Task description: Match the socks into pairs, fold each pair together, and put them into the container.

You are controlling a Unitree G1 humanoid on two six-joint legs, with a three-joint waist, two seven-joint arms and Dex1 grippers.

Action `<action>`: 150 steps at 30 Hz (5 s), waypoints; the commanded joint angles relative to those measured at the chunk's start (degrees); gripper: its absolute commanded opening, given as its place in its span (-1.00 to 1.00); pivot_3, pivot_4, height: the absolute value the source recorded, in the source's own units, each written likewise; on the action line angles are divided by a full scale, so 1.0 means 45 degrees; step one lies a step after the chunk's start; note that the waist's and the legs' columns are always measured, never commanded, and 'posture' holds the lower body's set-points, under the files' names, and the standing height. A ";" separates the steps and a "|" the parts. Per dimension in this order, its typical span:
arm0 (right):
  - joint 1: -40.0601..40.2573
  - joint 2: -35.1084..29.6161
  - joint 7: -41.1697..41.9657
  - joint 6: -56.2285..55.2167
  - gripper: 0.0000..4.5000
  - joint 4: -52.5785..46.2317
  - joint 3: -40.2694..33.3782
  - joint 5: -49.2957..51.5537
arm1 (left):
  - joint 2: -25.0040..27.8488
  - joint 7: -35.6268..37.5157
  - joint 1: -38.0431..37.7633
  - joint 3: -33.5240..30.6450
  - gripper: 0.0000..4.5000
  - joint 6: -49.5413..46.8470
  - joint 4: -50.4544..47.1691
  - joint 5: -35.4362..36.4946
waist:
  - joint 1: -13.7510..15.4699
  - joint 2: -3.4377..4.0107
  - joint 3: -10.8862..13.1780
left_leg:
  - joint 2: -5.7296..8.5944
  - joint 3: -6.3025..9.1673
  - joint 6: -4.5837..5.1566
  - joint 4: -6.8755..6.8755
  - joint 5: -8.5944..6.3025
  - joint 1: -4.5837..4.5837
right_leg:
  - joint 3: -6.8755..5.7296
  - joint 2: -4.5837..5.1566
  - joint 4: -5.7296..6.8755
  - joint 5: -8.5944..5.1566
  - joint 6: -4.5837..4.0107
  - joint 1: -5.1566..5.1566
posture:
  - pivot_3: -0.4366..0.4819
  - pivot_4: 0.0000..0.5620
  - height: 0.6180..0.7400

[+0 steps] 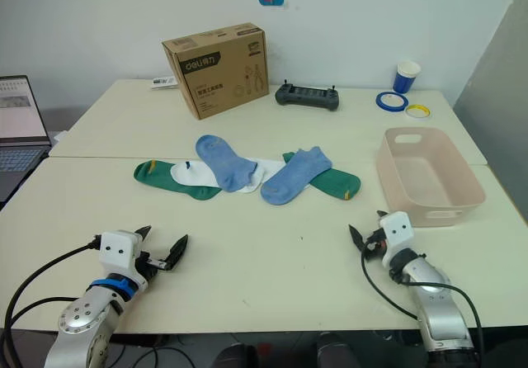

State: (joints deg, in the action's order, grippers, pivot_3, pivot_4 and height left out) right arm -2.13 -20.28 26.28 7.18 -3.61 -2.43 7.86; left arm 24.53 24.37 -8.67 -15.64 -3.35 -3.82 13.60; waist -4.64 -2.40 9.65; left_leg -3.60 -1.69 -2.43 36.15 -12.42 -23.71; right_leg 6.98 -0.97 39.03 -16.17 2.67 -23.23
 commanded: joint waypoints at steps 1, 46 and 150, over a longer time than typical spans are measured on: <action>-0.0095 -0.0220 0.0376 0.0271 0.97 -0.1075 0.0006 0.0346 | 0.0122 0.0042 -0.0171 -0.0211 1.00 0.0048 -0.0198 -0.0003 | 0.0000 0.0000 0.0000 | 0.0000 0.0000 0.0000 0.0000 0.0000 0.0000 | 0.0000 0.0000 0.0000 0.0000 0.0000 0.0000 | -0.05 -0.47 1.00; -0.1202 -0.0512 0.1106 0.2058 0.97 -0.3734 0.1524 0.0507 | -0.1433 0.0947 1.1290 0.3743 1.00 0.2726 1.0818 -0.2746 | 0.0428 -0.0013 0.0005 | -0.0001 0.0052 0.0001 0.0032 0.0000 -0.0048 | -0.0013 -0.0062 -0.0004 0.0036 -0.0020 0.0002 | -0.05 -0.47 1.00; -0.2399 -0.2708 0.3116 0.9433 -1.00 -0.4242 0.2393 0.4039 | 0.1212 0.4830 0.5324 0.3716 -0.99 -0.6259 0.0137 0.0700 | 0.0235 0.0014 0.0014 | -0.0019 0.0060 0.0006 0.0147 -0.0003 -0.0085 | -0.0002 -0.0062 0.0006 0.0034 0.0055 0.0003 | -0.05 -0.47 1.00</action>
State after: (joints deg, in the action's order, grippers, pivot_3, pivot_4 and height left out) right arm -11.28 -31.46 38.74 49.94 -22.47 10.91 24.37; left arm 29.14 46.69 17.41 1.93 -27.88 2.09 14.98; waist -3.59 -2.33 9.71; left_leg -3.68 -1.42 -2.41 36.81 -12.44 -24.09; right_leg 6.97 -1.24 39.06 -16.02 2.91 -23.22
